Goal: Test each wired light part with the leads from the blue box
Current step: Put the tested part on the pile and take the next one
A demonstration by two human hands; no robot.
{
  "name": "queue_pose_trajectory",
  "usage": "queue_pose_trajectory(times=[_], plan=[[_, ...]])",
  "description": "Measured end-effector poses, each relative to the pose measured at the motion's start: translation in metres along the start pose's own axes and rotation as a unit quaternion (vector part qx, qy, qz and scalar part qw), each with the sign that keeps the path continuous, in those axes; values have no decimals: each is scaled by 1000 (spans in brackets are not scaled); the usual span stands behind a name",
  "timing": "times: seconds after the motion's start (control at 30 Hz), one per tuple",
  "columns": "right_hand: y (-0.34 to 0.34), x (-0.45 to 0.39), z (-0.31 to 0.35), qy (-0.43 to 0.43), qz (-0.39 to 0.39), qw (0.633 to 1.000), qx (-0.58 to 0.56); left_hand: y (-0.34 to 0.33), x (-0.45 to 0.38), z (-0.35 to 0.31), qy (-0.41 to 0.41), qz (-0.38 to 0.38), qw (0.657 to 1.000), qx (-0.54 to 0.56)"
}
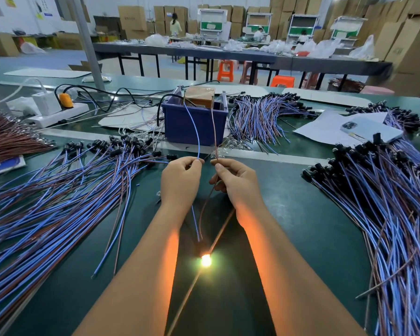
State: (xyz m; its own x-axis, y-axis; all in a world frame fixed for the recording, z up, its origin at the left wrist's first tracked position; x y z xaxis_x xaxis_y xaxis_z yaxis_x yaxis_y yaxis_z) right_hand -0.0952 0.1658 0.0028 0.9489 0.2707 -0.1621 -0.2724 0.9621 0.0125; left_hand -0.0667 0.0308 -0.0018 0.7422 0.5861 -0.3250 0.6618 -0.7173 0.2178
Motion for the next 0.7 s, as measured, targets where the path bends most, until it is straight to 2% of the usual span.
queue_pose_trajectory(times=[0.7], plan=[[1, 0, 0, 3, 5, 1000, 13, -1, -1, 1, -2, 6, 1000, -8]])
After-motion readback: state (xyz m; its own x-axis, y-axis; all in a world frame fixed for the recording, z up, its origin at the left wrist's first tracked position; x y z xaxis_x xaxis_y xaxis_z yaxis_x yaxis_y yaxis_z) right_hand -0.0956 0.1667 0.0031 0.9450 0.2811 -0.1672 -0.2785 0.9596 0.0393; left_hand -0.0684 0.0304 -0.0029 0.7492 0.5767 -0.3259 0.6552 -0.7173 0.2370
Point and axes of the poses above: each hand's wrist, its own x-axis away from the middle knuckle, its own y-axis out of the back of the hand, z = x × y, the point moved 5 cm from there along -x, towards the middle knuckle, and after that the axes turned 6 degrees about x, right-handed, at the moved point
